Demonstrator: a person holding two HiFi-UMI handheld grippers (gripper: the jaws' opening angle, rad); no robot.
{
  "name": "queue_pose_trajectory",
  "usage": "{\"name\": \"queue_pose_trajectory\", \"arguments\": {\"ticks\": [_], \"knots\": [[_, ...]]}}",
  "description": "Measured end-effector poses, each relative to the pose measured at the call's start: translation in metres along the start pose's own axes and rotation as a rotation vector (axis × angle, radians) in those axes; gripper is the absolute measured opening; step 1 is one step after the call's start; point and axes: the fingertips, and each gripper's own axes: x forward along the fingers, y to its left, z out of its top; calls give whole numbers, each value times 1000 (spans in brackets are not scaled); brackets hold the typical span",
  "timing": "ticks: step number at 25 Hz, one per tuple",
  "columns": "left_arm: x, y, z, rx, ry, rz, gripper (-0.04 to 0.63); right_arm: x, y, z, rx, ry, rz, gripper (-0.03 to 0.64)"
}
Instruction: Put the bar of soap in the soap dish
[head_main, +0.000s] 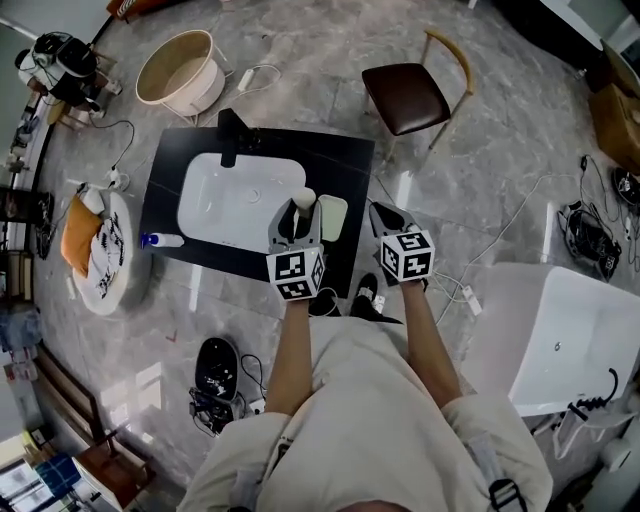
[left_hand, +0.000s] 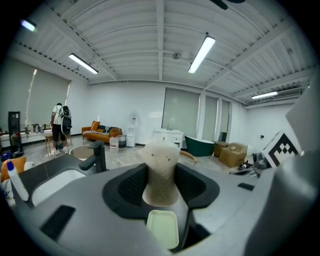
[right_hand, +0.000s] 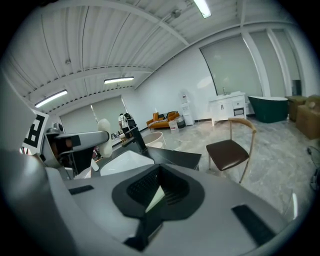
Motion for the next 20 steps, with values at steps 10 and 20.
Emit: {"name": "queue_pose_trajectory", "arguments": {"ticks": [10,20], "knots": [[40,-6,-23,27,98,-114,183,4,-18,11,80,-39,-114,3],[35,4,-50,15,202,-157,183,19,-1,-27,186,7,-155,5]]}}
